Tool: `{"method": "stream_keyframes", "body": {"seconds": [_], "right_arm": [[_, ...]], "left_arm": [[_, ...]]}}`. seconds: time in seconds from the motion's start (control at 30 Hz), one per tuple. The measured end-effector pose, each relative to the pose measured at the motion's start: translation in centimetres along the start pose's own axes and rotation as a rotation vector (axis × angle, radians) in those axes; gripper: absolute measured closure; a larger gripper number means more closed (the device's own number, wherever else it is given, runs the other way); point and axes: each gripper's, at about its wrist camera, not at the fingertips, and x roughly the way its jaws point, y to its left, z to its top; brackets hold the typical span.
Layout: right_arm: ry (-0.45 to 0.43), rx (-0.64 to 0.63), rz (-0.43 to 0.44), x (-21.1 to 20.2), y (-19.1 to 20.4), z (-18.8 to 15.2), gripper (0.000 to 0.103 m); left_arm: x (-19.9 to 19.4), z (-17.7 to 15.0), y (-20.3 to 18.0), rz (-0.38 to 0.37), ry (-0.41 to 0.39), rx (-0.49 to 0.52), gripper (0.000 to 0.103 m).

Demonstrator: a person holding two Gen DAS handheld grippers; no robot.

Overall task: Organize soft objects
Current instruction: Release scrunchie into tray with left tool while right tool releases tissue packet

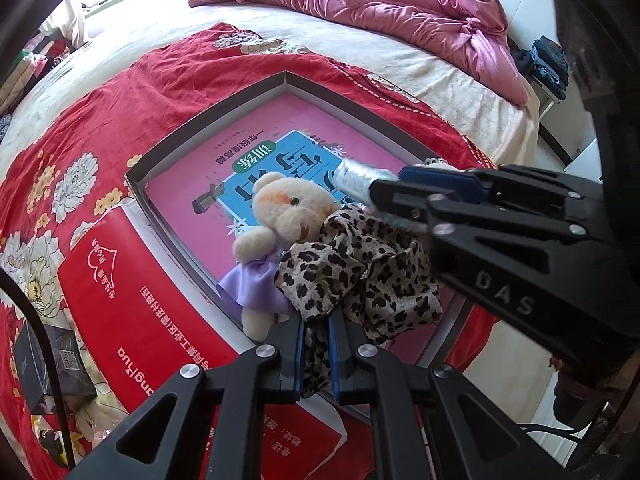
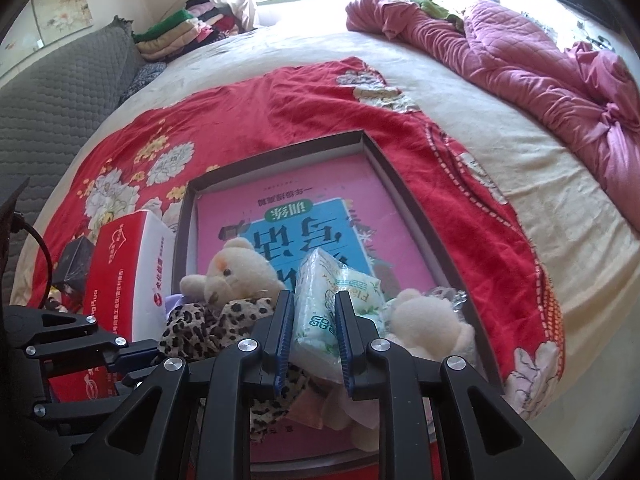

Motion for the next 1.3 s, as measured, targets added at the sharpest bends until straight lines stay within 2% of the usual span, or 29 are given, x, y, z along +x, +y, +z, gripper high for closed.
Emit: {"method": "stream_keyframes", "body": {"seconds": [0.13,0.23,0.63,0.97,1.1,1.23,1.3], "right_arm": [[0.013,0.012,0.008,0.4,0.0,0.0,0.077],[0.028,0.047,0.044,0.7,-0.3,0.1,0.065],[0.018,0.083,0.049,0.1,-0.7,0.1,0.061],[-0.019,0.092,0.016,-1.8,-1.7,0.0,0.060],[-0.028,0.090,0.002,-2.6,-1.8,-0.1,0.060],[-0.038,0.093,-0.009,-3.2,-2.0,-0.3,0.060],[-0.043,0.099,-0.011,-3.5,-2.1,-0.4,0.060]], "left_arm": [[0.0,0.0,0.1,0.003,0.002,0.003,0.093],[0.1,0.0,0.2,0.002,0.001,0.001,0.093],[0.3,0.3,0.2,0.003,-0.003,-0.009,0.092],[0.5,0.4,0.3,-0.001,0.000,-0.025,0.091],[0.5,0.5,0.3,-0.002,0.002,-0.030,0.086],[0.3,0.6,0.2,-0.001,-0.003,-0.028,0.075],[0.2,0.6,0.2,-0.004,-0.004,-0.031,0.073]]}}
